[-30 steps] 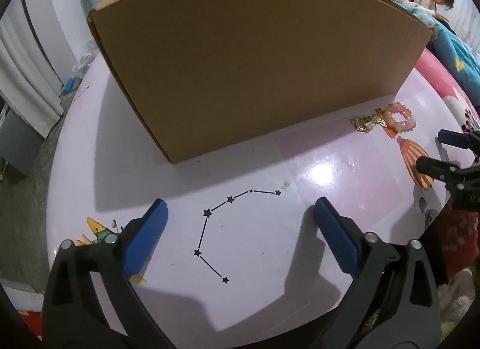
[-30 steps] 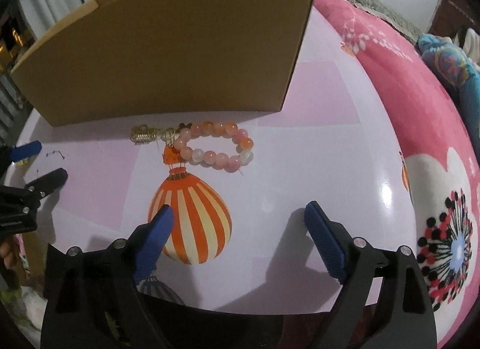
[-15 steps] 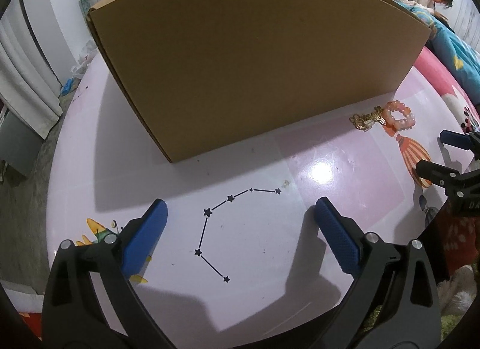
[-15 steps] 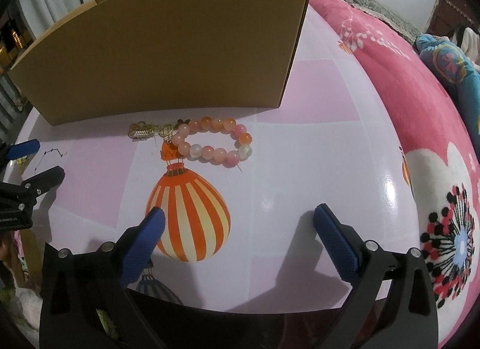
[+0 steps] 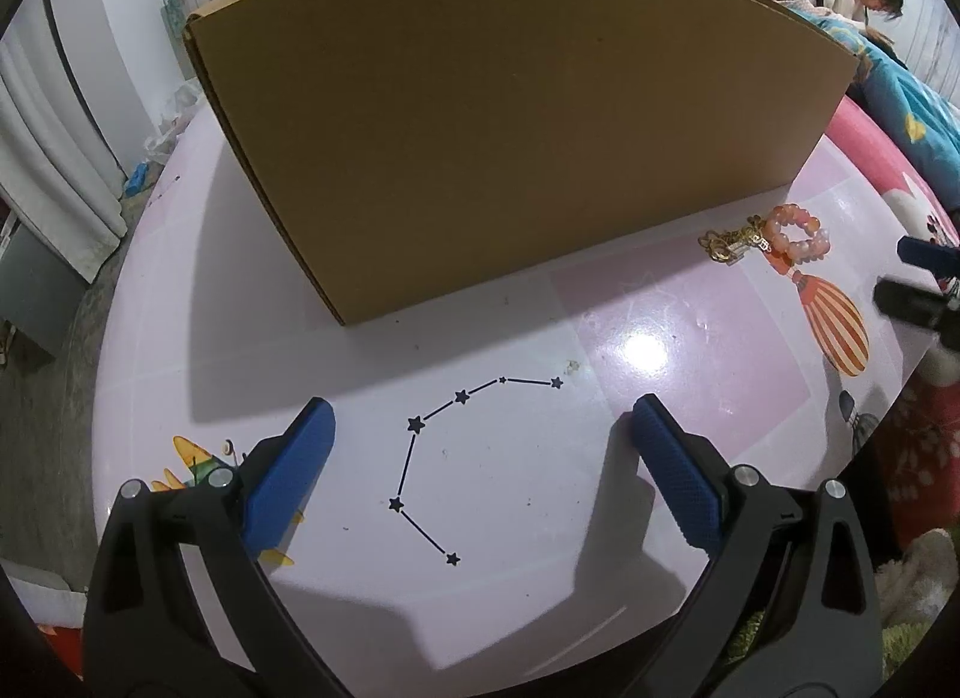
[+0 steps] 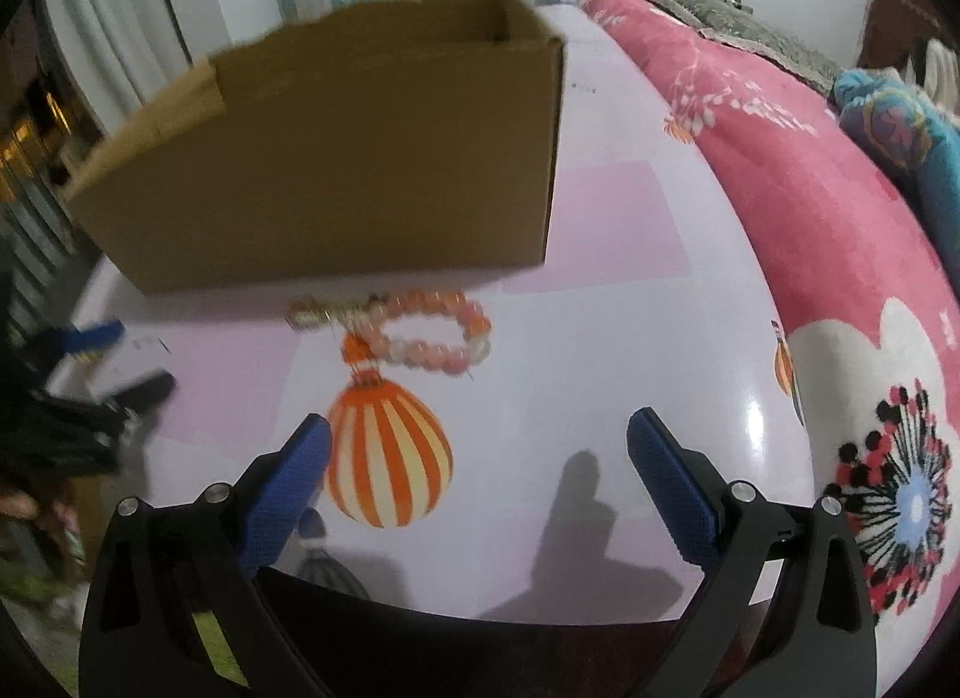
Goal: Organize jewelry
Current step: 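Pull both tools back from the box toward the remaining jewelry, then move the right gripper down toward the gold charm beside the pink bracelet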
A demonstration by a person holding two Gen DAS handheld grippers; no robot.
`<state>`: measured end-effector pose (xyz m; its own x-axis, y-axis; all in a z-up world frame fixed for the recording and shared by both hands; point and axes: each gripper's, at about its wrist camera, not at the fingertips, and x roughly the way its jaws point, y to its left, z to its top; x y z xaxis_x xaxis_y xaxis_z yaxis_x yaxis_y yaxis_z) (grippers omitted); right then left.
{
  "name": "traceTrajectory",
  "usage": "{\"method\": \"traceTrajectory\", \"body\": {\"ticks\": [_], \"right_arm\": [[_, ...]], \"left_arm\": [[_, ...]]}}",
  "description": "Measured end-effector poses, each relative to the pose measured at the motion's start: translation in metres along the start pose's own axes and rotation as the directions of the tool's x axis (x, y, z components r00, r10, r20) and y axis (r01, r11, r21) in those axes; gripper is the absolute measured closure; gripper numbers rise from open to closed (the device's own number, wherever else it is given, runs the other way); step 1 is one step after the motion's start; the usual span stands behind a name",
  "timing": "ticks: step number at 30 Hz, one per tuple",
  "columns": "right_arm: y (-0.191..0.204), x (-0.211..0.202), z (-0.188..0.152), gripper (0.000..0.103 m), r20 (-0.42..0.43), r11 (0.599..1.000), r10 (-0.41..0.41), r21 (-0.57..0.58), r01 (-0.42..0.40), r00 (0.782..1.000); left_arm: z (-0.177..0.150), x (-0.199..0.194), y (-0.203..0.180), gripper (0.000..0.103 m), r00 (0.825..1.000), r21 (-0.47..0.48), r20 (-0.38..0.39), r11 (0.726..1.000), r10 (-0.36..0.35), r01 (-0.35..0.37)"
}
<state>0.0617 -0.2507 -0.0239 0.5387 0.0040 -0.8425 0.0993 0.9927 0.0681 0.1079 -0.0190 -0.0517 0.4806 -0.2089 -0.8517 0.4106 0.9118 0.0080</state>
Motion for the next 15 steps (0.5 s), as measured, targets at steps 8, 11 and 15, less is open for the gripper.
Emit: {"method": "traceTrajectory", "body": {"ticks": [8, 11, 15], "right_arm": [[-0.013, -0.001, 0.015, 0.036, 0.021, 0.996, 0.055, 0.071, -0.056, 0.998], [-0.015, 0.008, 0.024, 0.052, 0.005, 0.995, 0.063, 0.077, -0.063, 0.998], [-0.014, 0.025, 0.033, 0.068, -0.039, 0.996, 0.057, 0.07, -0.054, 0.998]], "left_arm": [[-0.006, -0.003, 0.0, 0.007, 1.0, 0.007, 0.026, 1.0, -0.005, 0.005], [-0.007, -0.004, 0.0, 0.007, 1.0, 0.01, 0.028, 1.0, -0.009, 0.009], [-0.008, -0.004, 0.001, 0.007, 0.999, 0.01, 0.031, 1.0, -0.01, 0.01]]}}
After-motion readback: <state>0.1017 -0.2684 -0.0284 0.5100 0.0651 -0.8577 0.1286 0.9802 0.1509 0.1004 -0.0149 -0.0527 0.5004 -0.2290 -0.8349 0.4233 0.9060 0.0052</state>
